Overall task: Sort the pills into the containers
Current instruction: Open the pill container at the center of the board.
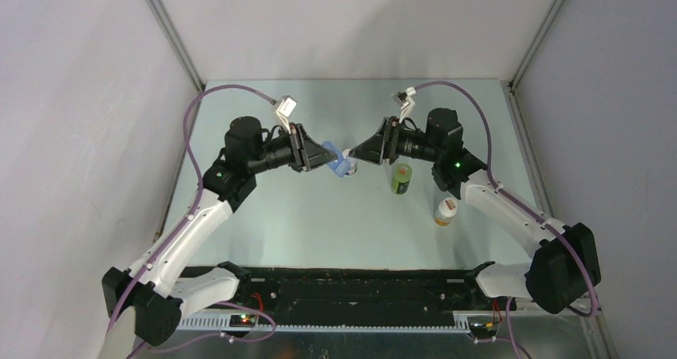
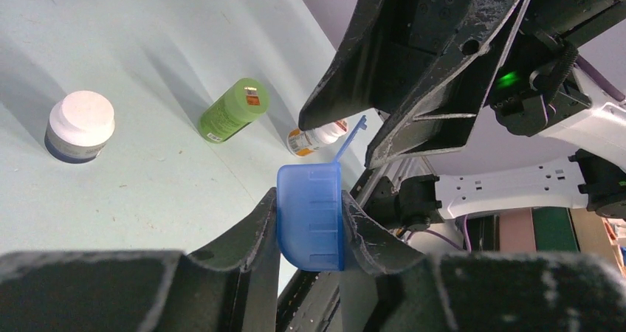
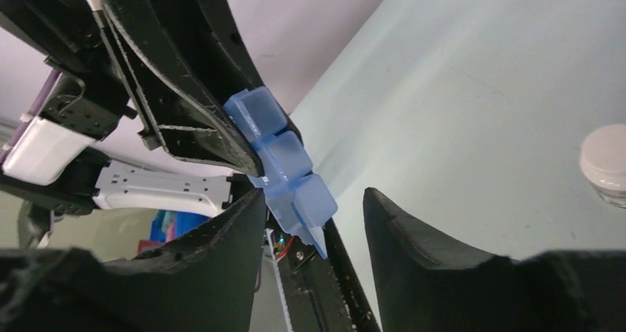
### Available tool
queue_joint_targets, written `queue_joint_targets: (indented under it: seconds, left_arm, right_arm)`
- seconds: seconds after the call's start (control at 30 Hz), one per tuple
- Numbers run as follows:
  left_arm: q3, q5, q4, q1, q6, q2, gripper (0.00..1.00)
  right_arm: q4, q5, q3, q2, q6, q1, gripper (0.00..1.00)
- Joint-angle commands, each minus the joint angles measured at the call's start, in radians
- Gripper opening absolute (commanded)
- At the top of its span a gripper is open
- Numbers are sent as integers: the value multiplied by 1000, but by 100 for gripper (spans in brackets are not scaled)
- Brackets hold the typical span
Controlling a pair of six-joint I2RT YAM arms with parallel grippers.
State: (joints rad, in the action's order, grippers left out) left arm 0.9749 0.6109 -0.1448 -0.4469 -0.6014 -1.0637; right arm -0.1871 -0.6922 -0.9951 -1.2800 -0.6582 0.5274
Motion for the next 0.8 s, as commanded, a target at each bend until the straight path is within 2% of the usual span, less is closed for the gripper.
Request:
queue_joint_targets:
  seconds: [0.0, 0.23, 0.3, 0.4, 0.47, 0.53, 0.57, 0.6, 0.63, 0.67, 0.7, 0.73, 0.77]
  left_arm:
    - [-18, 27, 0, 9, 24, 28, 0]
    - [-21, 24, -7, 10, 22, 33, 2]
    - [-26, 23, -6, 11, 21, 37, 3]
    - [-29, 25, -3, 13, 19, 43, 4]
    - [-30, 29, 0, 14, 17, 45, 4]
    - [-30, 34, 0, 14, 16, 46, 4]
    - [-30, 37, 1, 15, 16, 47, 4]
    - [-31, 37, 1, 15, 16, 49, 4]
    - [-32, 36, 1, 16, 16, 52, 4]
    - [-36, 35, 2, 16, 14, 54, 4]
    - [-38, 34, 4, 18, 13, 59, 6]
    - [-45, 34, 7, 18, 11, 60, 9]
    - [-48, 33, 9, 19, 11, 66, 24]
  right_arm:
    - [-130, -119, -5, -28, -36, 5, 51]
    - [-122, -159, -5, -29, -1, 12, 35]
    - [-93, -158, -5, -26, 19, 11, 37]
    - [-40, -138, -5, -19, 67, 14, 50]
    - [-7, -123, -4, -14, 107, 14, 55]
    - [9, -120, -5, -14, 121, 14, 54]
    - [12, -122, -5, -16, 121, 12, 43]
    - [9, -135, -5, -21, 115, 10, 37]
    - [-4, -146, -5, -24, 110, 5, 22]
    - [-19, -167, -5, -30, 101, 2, 14]
    - [-25, -173, -5, -33, 98, 0, 2]
    - [-32, -178, -5, -36, 92, -1, 0]
    - [-35, -179, -5, -36, 90, 0, 0]
